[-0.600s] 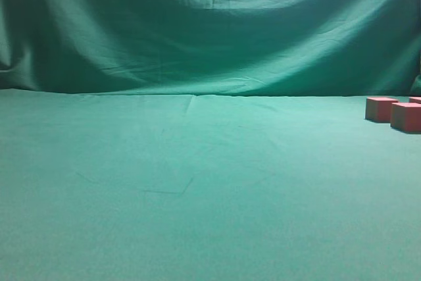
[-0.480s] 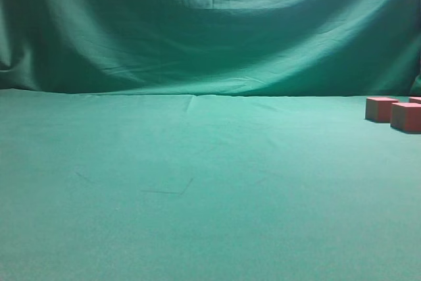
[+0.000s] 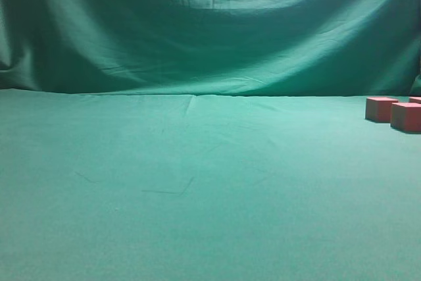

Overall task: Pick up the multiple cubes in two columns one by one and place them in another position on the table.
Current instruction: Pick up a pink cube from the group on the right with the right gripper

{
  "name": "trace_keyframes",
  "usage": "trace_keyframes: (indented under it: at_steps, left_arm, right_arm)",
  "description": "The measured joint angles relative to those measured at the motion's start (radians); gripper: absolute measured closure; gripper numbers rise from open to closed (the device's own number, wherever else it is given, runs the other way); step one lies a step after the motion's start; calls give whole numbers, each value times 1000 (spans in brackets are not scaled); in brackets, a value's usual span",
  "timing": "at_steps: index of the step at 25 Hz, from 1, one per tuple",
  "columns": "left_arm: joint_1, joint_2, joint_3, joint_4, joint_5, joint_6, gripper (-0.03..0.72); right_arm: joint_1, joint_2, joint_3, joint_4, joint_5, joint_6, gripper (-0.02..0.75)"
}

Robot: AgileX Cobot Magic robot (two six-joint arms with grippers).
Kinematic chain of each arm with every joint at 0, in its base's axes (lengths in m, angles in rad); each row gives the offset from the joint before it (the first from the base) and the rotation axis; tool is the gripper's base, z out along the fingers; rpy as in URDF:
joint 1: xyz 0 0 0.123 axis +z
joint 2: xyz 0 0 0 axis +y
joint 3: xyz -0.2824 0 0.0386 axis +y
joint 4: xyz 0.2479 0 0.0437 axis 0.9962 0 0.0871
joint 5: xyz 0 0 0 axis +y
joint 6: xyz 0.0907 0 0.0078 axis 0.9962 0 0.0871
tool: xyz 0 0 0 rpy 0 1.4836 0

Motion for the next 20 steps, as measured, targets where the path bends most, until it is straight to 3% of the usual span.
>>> trace_keyframes:
  at_steps: [20]
  left_arm:
    - [0,0,0,0,0,0,688]
  right_arm:
    - [0,0,0,0,0,0,738]
